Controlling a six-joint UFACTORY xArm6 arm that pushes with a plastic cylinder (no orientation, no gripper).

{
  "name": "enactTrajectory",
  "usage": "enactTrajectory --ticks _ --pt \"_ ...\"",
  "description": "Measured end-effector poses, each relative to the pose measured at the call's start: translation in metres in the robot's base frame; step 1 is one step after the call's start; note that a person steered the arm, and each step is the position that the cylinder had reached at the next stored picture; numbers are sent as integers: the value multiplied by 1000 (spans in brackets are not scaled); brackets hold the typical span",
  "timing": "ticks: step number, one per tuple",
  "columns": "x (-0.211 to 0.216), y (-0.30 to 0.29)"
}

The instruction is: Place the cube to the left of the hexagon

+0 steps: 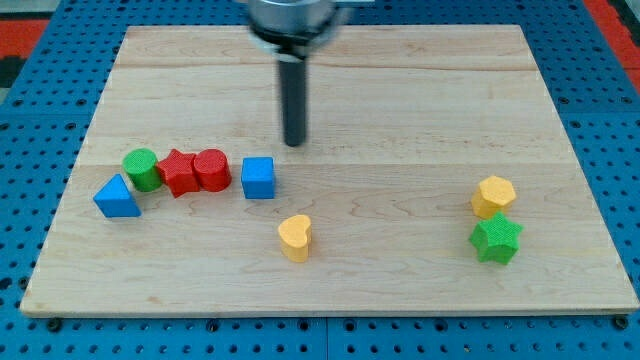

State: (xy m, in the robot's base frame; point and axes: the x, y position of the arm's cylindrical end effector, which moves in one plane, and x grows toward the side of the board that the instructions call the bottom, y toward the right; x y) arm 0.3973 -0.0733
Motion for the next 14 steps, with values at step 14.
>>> enactTrajectory --ticks 14 --pt "79 115"
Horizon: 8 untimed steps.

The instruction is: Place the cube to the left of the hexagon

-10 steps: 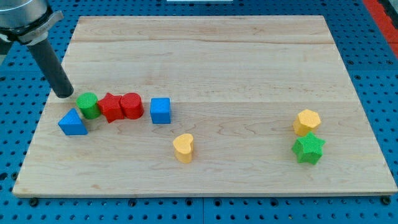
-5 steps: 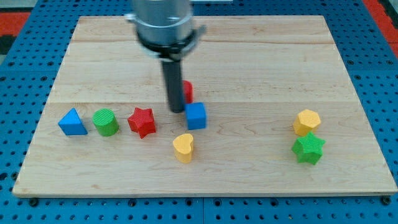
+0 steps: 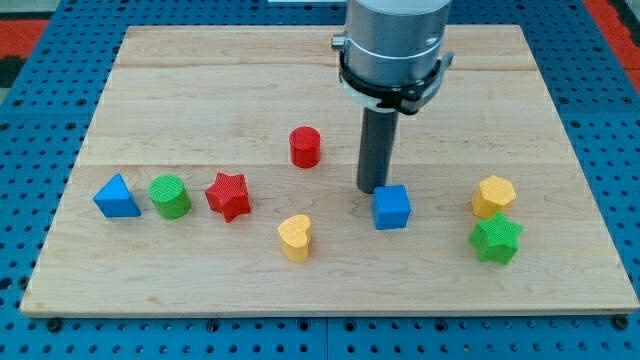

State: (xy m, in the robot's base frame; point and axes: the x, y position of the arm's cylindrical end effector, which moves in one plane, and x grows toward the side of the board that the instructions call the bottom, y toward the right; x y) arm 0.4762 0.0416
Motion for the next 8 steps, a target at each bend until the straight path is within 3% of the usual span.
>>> enactTrajectory --ticks 3,5,8 --pt "3 -19" --pt "37 -10" --pt "27 14"
